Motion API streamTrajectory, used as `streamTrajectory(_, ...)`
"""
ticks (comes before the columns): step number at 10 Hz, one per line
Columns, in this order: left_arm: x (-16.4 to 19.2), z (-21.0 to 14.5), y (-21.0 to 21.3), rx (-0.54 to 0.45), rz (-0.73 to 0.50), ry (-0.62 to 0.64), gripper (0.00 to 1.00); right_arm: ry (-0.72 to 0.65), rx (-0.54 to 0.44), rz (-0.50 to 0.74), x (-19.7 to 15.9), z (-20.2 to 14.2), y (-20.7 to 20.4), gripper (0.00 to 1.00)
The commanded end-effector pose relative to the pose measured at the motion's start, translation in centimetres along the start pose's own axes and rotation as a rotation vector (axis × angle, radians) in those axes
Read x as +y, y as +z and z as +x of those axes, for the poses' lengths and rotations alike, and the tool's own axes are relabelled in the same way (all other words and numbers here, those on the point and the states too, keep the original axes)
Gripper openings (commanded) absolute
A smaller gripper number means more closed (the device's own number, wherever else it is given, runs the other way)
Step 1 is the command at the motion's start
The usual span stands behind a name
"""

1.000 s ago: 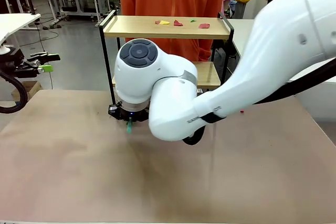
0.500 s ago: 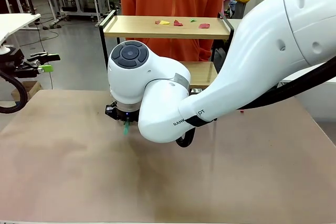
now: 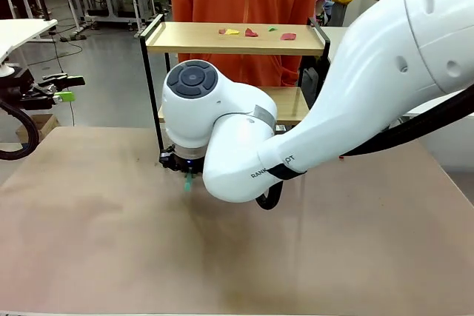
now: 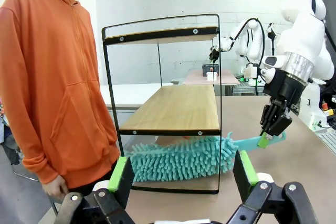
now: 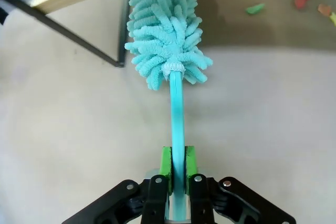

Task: Clean the shelf.
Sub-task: Clean the specific section of the Shelf indicated by the human with the Duster.

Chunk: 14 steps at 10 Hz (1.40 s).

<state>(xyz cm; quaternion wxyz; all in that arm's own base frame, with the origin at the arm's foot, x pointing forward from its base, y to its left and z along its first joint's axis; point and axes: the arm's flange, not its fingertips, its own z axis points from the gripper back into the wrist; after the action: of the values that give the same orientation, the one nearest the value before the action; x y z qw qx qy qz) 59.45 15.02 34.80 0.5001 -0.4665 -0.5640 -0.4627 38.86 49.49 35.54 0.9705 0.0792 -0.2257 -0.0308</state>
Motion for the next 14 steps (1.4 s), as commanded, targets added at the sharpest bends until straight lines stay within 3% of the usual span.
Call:
streamTrajectory(1, -0.2, 0.4, -0.1, 0.001, -0.003, -0.002, 1.0, -0.028, 0.022, 0.004, -3.5, -0.2, 1.2, 0.13)
streamTrajectory(8, -0.2, 0.4, -0.1, 0.001, -0.003, -0.002, 1.0, -0.128, 0.059, -0.05, -14.6, 1.2, 3.0, 0.13)
streamTrajectory(14, -0.2, 0.4, -0.1, 0.001, -0.003, -0.002, 1.0, -0.171, 0.072, -0.229, -22.5, 1.8, 5.1, 0.13)
